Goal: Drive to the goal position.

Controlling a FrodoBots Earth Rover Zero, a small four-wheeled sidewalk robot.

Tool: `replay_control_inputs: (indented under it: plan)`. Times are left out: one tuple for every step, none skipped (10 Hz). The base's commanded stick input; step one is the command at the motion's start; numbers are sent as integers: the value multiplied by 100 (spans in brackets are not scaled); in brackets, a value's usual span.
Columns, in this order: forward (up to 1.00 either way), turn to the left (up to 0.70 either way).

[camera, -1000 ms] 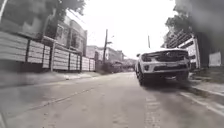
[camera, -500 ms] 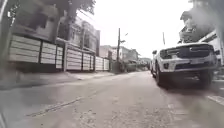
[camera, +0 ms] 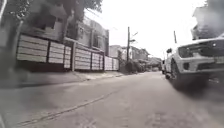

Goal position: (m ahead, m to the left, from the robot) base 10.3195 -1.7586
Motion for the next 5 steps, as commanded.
replay_control_inputs:
  plan:
    - [70,0]
    - [70,0]
    - [70,0]
    - [70,0]
    - [70,0]
